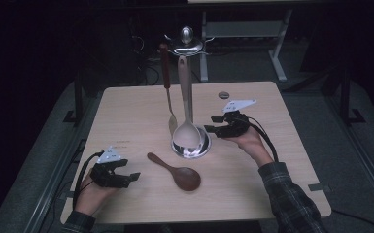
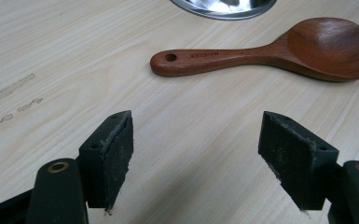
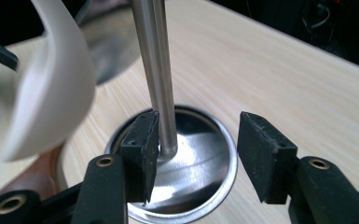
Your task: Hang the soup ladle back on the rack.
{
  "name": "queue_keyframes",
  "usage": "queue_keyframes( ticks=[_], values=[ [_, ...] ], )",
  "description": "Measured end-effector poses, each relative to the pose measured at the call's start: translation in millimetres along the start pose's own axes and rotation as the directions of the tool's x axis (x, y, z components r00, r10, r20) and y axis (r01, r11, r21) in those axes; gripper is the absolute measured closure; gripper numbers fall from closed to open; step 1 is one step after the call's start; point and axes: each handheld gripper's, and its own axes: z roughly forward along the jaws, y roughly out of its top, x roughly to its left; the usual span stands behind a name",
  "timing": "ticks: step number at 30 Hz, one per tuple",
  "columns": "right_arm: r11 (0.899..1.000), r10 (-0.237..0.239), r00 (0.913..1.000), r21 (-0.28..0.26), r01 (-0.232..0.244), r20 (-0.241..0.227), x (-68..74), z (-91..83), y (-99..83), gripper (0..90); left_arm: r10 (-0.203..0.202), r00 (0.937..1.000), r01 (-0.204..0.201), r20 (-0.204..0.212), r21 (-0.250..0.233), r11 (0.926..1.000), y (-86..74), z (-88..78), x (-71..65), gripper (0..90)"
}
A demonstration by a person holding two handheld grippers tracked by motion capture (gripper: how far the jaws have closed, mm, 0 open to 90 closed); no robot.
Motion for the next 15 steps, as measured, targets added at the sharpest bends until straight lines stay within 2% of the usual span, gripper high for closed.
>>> queue_keyframes(
  ticks=[9,13,15],
  values=[
    [0.999,0.001,0.9992,0.037,0.001,-0.041,10.3,44.1,-13.8,47.8,-0.001,1.0,0.001,0.004,-0.001,1.0,1.8,-1.2,-0.3,26.1],
    [0.999,-0.005,0.9991,0.036,0.007,-0.043,15.2,57.9,-15.0,48.1,-0.015,0.9997,0.015,0.02,-0.008,0.9999,8.4,-4.6,-1.3,26.5],
    [1.0,-0.004,0.999,0.023,0.005,-0.045,16.8,63.2,-14.7,48.5,-0.004,0.9997,0.004,0.024,-0.006,1.0,12.9,-7.5,-0.7,26.7]
  ],
)
